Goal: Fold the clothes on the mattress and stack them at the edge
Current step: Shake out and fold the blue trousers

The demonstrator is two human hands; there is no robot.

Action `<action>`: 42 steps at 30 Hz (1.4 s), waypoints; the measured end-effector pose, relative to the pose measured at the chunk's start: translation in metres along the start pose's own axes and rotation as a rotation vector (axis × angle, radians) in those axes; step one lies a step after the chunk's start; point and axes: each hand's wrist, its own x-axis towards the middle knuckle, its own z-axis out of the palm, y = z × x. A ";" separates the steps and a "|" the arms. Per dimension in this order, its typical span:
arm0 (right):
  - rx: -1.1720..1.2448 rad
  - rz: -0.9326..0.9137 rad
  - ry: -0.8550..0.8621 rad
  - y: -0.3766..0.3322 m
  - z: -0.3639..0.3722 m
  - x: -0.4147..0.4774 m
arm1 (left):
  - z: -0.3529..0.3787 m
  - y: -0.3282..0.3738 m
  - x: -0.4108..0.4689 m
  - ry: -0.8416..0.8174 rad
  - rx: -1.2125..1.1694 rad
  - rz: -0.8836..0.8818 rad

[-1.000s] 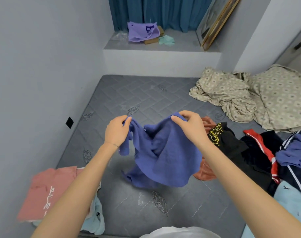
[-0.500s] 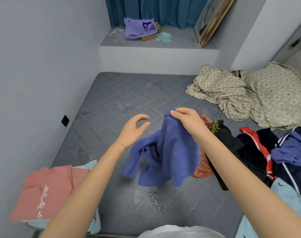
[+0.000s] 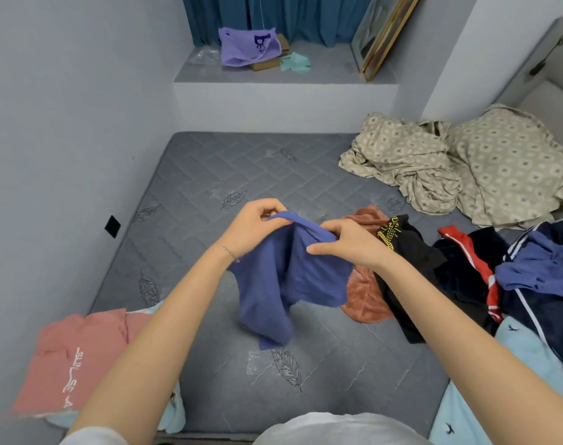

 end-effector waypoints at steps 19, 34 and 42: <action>0.478 0.186 0.232 -0.024 0.009 0.008 | 0.014 -0.003 -0.018 -0.078 -0.004 -0.136; 0.153 0.161 0.018 0.012 0.022 0.005 | -0.004 -0.019 -0.021 -0.041 -0.004 -0.185; 0.079 0.057 0.082 -0.005 -0.029 0.002 | -0.079 0.008 0.003 -0.010 0.287 -0.094</action>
